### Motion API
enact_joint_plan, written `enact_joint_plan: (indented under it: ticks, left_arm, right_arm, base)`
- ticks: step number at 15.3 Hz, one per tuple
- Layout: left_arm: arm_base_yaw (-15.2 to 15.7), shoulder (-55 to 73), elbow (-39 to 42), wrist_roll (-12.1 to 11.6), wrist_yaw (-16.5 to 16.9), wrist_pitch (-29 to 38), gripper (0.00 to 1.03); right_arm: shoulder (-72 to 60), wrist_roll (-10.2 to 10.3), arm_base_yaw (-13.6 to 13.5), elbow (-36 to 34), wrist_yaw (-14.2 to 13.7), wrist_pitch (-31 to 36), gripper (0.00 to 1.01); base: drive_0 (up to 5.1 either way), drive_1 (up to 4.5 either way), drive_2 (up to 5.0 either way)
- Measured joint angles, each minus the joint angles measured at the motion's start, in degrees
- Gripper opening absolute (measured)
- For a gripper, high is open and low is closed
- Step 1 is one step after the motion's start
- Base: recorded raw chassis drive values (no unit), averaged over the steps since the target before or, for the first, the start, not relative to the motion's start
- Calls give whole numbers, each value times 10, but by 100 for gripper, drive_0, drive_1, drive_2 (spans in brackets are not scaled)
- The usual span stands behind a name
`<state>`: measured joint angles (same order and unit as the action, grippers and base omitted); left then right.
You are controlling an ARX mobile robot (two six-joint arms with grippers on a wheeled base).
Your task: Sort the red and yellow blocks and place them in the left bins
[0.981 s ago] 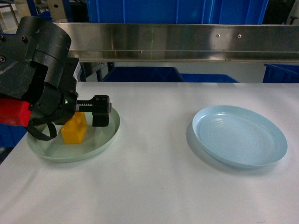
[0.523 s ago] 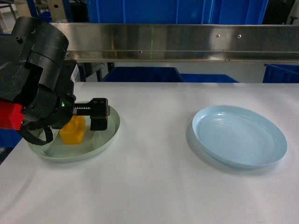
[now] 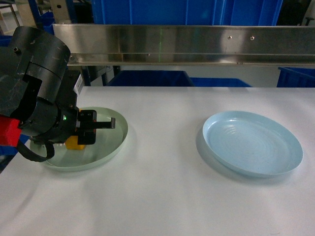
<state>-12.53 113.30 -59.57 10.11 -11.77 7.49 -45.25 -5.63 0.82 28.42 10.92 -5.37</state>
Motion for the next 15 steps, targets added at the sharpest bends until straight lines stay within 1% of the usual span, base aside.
enact_joint_plan:
  ticks: [1,2,3,4,7,8,9,10,11,12,13,14,15]
  left_arm:
    - [1,-2,8,-3,0,16,29]
    - [6,-9,20,-12,0,32,29]
    - [19,-29,42,-28,-5,60,29]
    - [34,-54,51,-37,-5,84,29]
    - [92,-188,68,-55,16,145,28]
    - [109,-243,88,-56,21,136,28]
    - [120,-290,110,-56,37,118,28]
    - [132,-347,138,-56,57,85,28]
    - [150,-420,165,-56,87,31,28]
    - [165,-481,180,-56,108,-13,28]
    - [175,-525,189,-55,121,-38,28]
    - [189,-556,194,-45,138,-53,28]
    - [197,-563,196,-41,144,-44,28]
  right_arm:
    - [0,0,0,0,0,0,29]
    - [0,0,0,0,0,0,29]
    - [0,0,0,0,0,0,29]
    - [0,0,0,0,0,0,29]
    - [0,0,0,0,0,0,29]
    - [0,0,0,0,0,0,29]
    - [0,0,0,0,0,0,29]
    - [0,0,0,0,0,0,29]
    - [0,0,0,0,0,0,29]
    - [0,0,0,0,0,0,29]
    - [0,0,0,0,0,0,29]
    - [0,0,0,0,0,0,29]
    - [0,0,0,0,0,0,29]
  base:
    - [0,0,0]
    - [0,0,0]
    - [0,0,0]
    - [0,0,0]
    - [0,0,0]
    - [0,0,0]
    - [0,0,0]
    - [0,0,0]
    - [0,0,0]
    - [0,0,0]
    - [0,0,0]
    - [0,0,0]
    - [0,0,0]
